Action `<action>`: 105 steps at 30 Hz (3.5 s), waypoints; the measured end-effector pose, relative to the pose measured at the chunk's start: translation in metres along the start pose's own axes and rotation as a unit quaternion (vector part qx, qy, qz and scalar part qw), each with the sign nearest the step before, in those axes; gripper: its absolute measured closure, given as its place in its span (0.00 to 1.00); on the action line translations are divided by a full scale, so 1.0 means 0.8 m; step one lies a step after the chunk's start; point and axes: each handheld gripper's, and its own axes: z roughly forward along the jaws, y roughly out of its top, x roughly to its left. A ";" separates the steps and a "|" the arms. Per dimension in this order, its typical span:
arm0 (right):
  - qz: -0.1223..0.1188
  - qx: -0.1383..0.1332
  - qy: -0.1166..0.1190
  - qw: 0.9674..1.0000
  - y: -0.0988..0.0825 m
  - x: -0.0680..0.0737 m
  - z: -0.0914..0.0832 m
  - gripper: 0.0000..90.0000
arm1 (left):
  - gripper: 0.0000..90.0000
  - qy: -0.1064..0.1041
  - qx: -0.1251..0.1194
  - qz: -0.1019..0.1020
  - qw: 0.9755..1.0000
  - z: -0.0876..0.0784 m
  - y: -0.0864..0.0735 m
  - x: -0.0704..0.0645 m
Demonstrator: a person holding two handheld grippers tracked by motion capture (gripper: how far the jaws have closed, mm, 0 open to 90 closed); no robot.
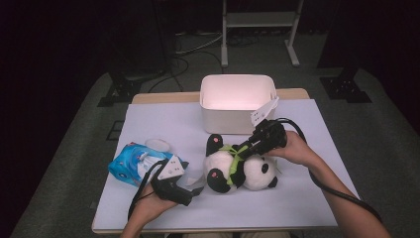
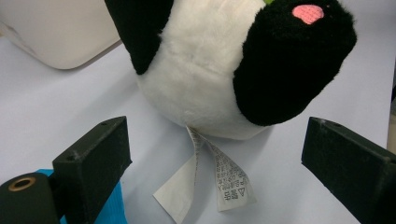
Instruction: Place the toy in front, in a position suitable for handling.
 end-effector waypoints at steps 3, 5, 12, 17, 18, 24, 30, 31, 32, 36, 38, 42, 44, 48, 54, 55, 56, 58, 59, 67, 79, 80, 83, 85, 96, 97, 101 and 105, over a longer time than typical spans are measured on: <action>0.002 -0.005 -0.005 1.000 -0.004 0.000 -0.002 0.71 | 0.08 0.000 0.001 -0.001 1.000 0.000 0.000 0.000; 0.004 -0.011 -0.005 1.000 -0.007 0.000 -0.003 0.68 | 0.08 -0.002 0.002 -0.001 1.000 0.000 0.000 -0.001; 0.014 -0.023 -0.013 1.000 -0.022 -0.002 -0.010 0.59 | 0.08 -0.007 0.004 0.004 1.000 0.000 0.002 0.000; 0.017 -0.032 -0.025 0.999 -0.033 -0.001 -0.022 0.57 | 0.08 -0.013 0.002 0.006 1.000 -0.003 0.007 0.002; 0.016 -0.032 -0.029 0.999 -0.036 -0.002 -0.023 0.57 | 0.08 -0.012 0.004 0.008 1.000 -0.004 0.008 0.003; 0.020 -0.036 -0.035 0.999 -0.050 -0.006 -0.024 0.58 | 0.08 -0.011 0.005 0.008 1.000 -0.012 0.012 0.010; 0.018 -0.039 -0.029 0.999 -0.055 -0.003 -0.019 0.57 | 0.11 -0.013 0.015 0.019 1.000 -0.024 0.014 0.020; 0.019 -0.040 -0.027 0.999 -0.056 -0.002 -0.019 0.57 | 0.11 -0.015 0.017 0.018 1.000 -0.025 0.014 0.021; 0.019 -0.040 -0.027 0.999 -0.056 -0.002 -0.019 0.57 | 0.11 -0.015 0.017 0.018 1.000 -0.025 0.014 0.021; 0.017 -0.044 -0.024 0.999 -0.061 -0.001 -0.017 0.57 | 0.11 -0.020 0.019 0.020 0.999 -0.032 0.013 0.027; 0.017 -0.044 -0.025 0.999 -0.061 0.000 -0.016 0.57 | 0.12 -0.022 0.023 0.026 0.999 -0.036 0.013 0.031; 0.014 -0.044 -0.027 0.999 -0.063 0.004 -0.015 0.57 | 0.16 -0.020 0.028 0.025 0.999 -0.042 0.010 0.039; 0.013 -0.045 -0.027 0.999 -0.064 0.005 -0.015 0.57 | 0.17 -0.019 0.036 0.027 0.999 -0.048 0.007 0.046; 0.013 -0.049 -0.028 0.998 -0.065 0.006 -0.014 0.56 | 0.21 -0.016 0.042 0.025 0.999 -0.056 0.002 0.056; 0.013 -0.051 -0.027 0.998 -0.066 0.007 -0.014 0.55 | 0.27 -0.012 0.056 0.021 0.998 -0.066 -0.006 0.072; 0.012 -0.051 -0.027 0.998 -0.066 0.007 -0.014 0.55 | 0.27 -0.012 0.056 0.021 0.998 -0.066 -0.006 0.072; 0.013 -0.051 -0.026 0.998 -0.066 0.007 -0.014 0.55 | 0.27 -0.013 0.062 0.020 0.998 -0.069 -0.008 0.077; 0.013 -0.052 -0.026 0.998 -0.067 0.007 -0.014 0.55 | 0.27 -0.012 0.063 0.020 0.998 -0.070 -0.010 0.079; 0.013 -0.052 -0.027 0.998 -0.067 0.007 -0.014 0.55 | 0.29 -0.011 0.065 0.022 0.998 -0.072 -0.011 0.082; 0.013 -0.054 -0.028 0.998 -0.067 0.007 -0.013 0.54 | 0.35 -0.024 0.067 0.023 0.997 -0.074 -0.020 0.092; 0.012 -0.054 -0.030 0.998 -0.067 0.008 -0.013 0.53 | 0.42 -0.050 0.088 0.043 0.994 -0.074 -0.019 0.098; 0.012 -0.054 -0.030 0.998 -0.068 0.008 -0.013 0.53 | 0.44 -0.050 0.087 0.042 0.994 -0.074 -0.019 0.098; 0.011 -0.055 -0.031 0.998 -0.068 0.009 -0.013 0.53 | 0.46 -0.057 0.090 0.043 0.993 -0.075 -0.020 0.101; 0.010 -0.054 -0.031 0.998 -0.068 0.009 -0.013 0.53 | 0.48 -0.058 0.092 0.044 0.993 -0.076 -0.021 0.102; 0.009 -0.055 -0.033 0.998 -0.068 0.010 -0.012 0.53 | 0.59 -0.057 0.108 0.045 0.992 -0.072 -0.032 0.112; 0.010 -0.056 -0.033 0.998 -0.068 0.010 -0.012 0.53 | 0.62 -0.055 0.109 0.049 0.991 -0.071 -0.035 0.113; 0.009 -0.056 -0.034 0.998 -0.068 0.011 -0.012 0.52 | 0.67 -0.053 0.105 0.050 0.992 -0.071 -0.037 0.114; 0.009 -0.055 -0.035 0.998 -0.068 0.012 -0.012 0.52 | 0.77 -0.049 0.109 0.066 0.991 -0.066 -0.037 0.109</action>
